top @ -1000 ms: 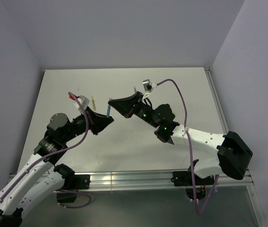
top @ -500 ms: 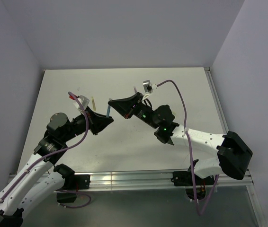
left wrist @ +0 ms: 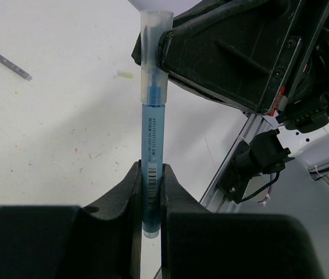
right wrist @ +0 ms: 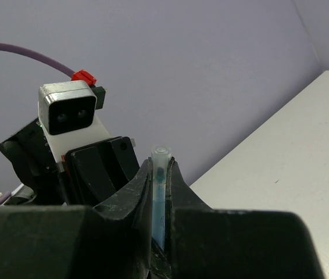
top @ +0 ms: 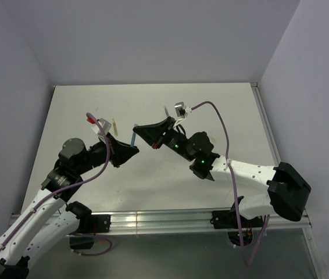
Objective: Insert the pens into the pen caps
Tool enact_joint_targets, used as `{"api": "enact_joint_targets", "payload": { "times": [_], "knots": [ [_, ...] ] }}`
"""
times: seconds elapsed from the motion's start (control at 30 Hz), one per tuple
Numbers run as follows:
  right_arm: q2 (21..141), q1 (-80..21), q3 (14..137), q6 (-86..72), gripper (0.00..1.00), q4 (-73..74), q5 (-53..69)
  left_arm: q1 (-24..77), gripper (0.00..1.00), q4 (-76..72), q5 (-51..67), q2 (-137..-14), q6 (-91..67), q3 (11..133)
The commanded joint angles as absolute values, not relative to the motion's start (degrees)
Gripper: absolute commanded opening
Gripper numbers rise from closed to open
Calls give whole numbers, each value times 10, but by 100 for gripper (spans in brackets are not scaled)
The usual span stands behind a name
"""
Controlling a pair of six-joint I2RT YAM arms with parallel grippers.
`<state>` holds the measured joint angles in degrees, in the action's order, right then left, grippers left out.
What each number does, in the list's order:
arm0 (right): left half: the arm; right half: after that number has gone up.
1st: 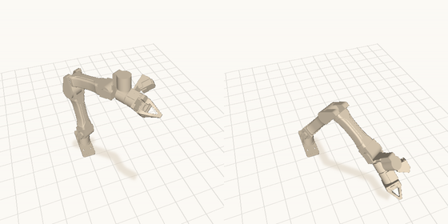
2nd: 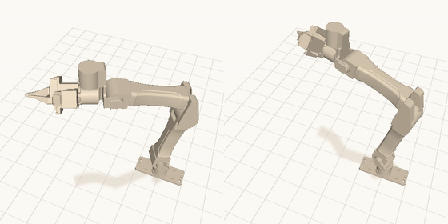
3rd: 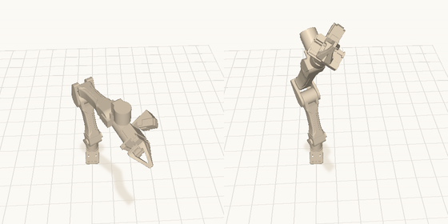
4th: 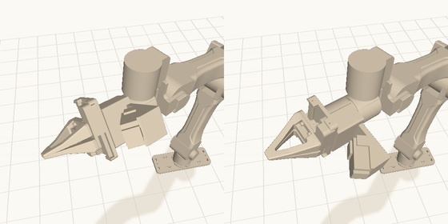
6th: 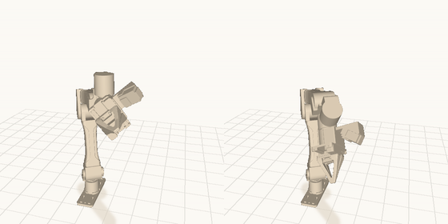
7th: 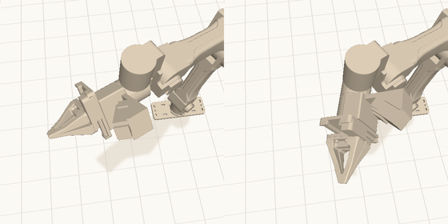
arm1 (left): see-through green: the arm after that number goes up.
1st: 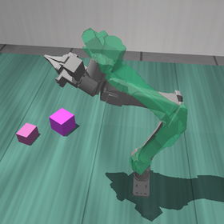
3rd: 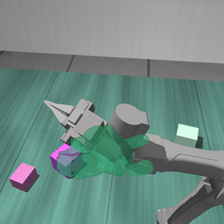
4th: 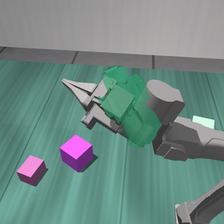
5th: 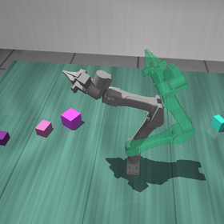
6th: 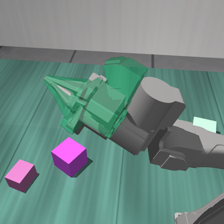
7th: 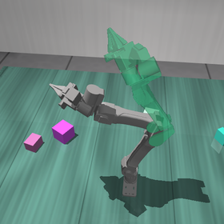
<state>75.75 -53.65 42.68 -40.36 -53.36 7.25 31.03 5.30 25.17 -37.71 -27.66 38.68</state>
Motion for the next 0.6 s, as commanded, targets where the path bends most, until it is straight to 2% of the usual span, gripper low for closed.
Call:
{"api": "enact_joint_targets", "payload": {
  "times": [0.0,0.57],
  "knots": [
    [770,-605,384,-379,0,-367,239,283,0,-149,160,-370,-279,432],
    [773,-628,397,-350,0,-325,236,272,1,-150,155,-363,-278,434]
  ]
}}
